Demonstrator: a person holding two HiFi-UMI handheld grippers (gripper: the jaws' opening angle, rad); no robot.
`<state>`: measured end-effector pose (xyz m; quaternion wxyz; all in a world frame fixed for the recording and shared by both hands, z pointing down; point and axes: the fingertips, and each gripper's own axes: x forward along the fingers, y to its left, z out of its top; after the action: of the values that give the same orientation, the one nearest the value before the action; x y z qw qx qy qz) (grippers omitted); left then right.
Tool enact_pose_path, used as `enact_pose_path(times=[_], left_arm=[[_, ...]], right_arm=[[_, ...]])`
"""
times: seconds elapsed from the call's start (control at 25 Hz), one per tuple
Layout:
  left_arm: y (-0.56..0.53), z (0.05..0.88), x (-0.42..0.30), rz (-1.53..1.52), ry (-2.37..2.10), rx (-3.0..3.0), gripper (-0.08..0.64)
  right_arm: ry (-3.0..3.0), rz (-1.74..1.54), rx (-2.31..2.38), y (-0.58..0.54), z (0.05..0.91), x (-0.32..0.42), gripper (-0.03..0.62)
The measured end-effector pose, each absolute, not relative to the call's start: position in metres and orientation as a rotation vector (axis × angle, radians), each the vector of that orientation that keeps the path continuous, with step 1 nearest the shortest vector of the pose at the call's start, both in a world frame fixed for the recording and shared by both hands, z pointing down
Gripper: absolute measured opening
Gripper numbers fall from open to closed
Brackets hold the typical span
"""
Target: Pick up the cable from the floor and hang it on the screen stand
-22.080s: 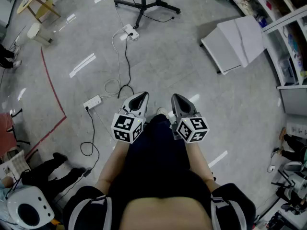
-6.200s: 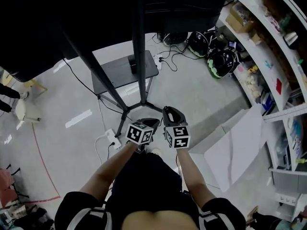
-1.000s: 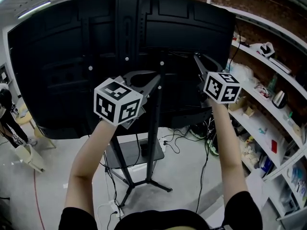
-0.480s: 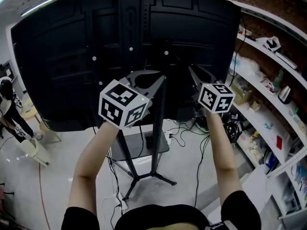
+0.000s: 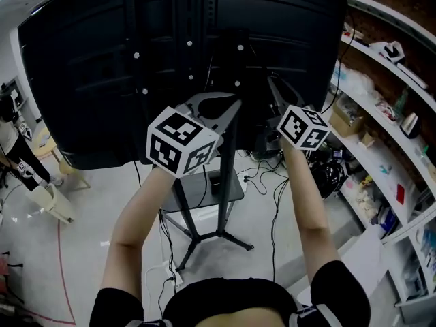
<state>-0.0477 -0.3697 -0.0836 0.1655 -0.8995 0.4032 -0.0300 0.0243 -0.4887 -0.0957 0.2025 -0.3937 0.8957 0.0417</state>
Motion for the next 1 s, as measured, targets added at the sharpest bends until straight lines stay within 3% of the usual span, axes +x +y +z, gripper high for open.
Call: enact_pose_path(times=[0.2, 1.0], left_arm=[[-0.366, -0.064, -0.042, -0.061, 1.144, -2.588, 0.008], [-0.332, 0.054, 0.011, 0.141, 1.204, -2.815, 0.008]], right_arm=[[2.461, 0.218, -1.090, -0.470, -0.084, 0.036, 0.110], [2.486, 0.053, -1.210, -0.345, 0.059, 0.082, 0.110]])
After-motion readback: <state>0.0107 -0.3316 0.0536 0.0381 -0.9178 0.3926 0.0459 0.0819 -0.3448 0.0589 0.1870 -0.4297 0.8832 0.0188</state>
